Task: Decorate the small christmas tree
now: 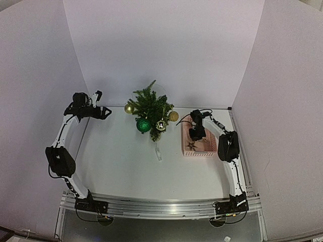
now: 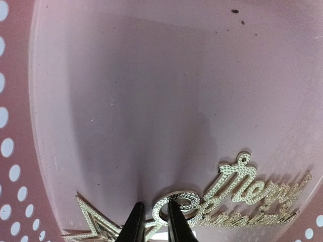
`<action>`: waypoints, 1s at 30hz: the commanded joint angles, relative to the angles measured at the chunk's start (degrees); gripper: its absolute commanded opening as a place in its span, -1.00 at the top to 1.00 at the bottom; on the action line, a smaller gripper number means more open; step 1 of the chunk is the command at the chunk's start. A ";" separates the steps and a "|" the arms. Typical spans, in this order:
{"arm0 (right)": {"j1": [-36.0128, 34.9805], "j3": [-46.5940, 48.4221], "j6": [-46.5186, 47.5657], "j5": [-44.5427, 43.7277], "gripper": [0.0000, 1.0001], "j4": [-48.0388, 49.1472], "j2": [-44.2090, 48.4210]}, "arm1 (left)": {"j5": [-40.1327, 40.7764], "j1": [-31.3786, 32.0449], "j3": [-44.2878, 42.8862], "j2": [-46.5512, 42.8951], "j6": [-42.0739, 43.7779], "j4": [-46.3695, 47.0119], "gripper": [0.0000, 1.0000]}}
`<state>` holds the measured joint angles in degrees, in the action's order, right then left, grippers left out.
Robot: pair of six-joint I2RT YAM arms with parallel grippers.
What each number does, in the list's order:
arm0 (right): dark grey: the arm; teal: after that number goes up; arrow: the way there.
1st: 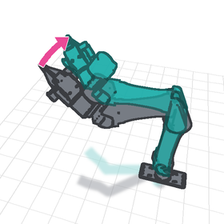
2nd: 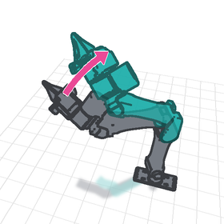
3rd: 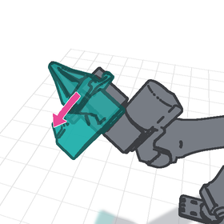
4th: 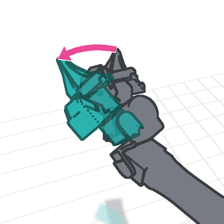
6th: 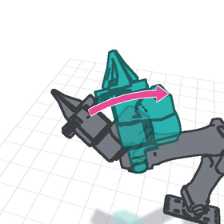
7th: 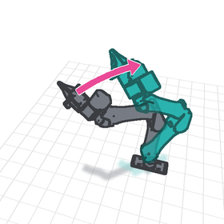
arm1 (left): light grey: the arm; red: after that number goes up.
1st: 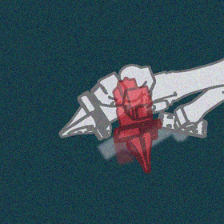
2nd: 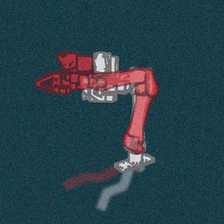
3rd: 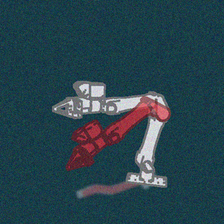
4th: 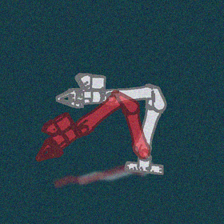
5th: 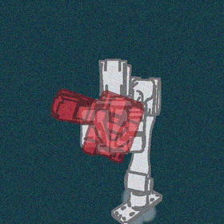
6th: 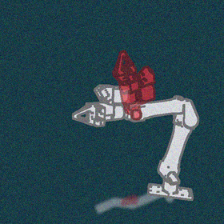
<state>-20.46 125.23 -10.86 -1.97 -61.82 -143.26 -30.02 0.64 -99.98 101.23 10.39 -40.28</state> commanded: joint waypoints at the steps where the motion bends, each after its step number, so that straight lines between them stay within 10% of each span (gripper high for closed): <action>1: -0.60 -1.54 1.20 -2.85 0.79 -3.06 -2.51 | -1.19 -0.38 -1.49 -0.30 -0.63 2.65 -0.98; 30: -0.73 5.80 -2.39 1.24 1.00 -2.62 2.96 | -2.35 -0.38 0.07 -1.80 -0.79 3.65 -0.98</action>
<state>-20.73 129.12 -12.29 -1.57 -63.31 -143.26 -31.32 0.64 -99.98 101.23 10.00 -38.51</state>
